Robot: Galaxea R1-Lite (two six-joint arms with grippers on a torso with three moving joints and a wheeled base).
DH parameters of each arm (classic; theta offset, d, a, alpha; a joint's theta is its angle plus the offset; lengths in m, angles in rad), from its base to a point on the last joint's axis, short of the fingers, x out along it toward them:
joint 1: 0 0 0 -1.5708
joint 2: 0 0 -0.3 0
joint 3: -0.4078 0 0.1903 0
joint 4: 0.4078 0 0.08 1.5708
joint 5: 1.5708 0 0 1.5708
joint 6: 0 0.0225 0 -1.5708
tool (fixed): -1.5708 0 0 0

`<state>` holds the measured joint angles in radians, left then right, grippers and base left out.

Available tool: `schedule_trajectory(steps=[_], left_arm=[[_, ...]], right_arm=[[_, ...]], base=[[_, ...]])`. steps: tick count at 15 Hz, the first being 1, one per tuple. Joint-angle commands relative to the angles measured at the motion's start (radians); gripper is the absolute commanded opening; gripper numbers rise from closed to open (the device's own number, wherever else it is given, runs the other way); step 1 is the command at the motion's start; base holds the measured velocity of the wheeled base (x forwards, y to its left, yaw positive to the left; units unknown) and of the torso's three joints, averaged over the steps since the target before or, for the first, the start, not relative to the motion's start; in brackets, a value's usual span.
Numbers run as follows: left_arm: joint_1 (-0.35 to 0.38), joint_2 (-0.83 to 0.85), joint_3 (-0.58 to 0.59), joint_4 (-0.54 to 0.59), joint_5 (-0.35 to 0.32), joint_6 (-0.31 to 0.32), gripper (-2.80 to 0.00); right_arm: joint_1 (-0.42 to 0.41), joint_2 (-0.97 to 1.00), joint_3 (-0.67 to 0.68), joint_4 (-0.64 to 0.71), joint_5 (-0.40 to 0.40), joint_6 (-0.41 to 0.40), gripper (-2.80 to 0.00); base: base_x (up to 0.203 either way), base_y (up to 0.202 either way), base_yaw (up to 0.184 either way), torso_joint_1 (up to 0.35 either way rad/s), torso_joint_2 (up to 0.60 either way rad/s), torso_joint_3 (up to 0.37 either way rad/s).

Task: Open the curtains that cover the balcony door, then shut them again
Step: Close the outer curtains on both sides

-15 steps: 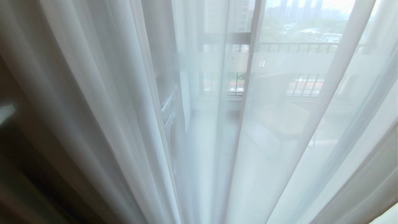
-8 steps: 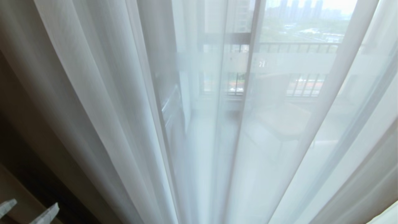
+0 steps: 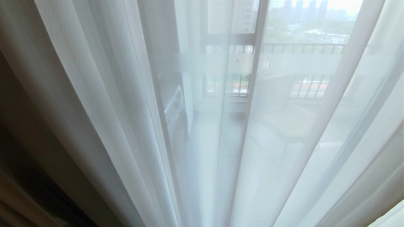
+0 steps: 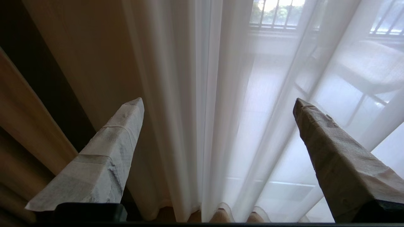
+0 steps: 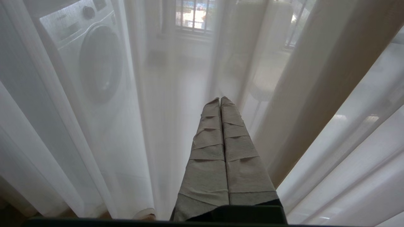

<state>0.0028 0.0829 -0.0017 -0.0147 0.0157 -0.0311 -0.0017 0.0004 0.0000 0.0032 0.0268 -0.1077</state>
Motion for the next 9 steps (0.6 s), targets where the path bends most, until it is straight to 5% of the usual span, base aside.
schedule_trajectory(steps=[1, 9], left_arm=[[0.002, -0.082, 0.002, 0.002, 0.003, -0.002, 0.00], [0.002, -0.082, 0.002, 0.002, 0.004, -0.004, 0.00]], right_arm=[[0.000, 0.000, 0.000, 0.000, 0.001, -0.001, -2.80], [0.000, 0.000, 0.000, 0.000, 0.001, -0.001, -2.80]], base=[[0.000, 0.000, 0.000, 0.000, 0.00, 0.000], [0.000, 0.000, 0.000, 0.000, 0.00, 0.000]])
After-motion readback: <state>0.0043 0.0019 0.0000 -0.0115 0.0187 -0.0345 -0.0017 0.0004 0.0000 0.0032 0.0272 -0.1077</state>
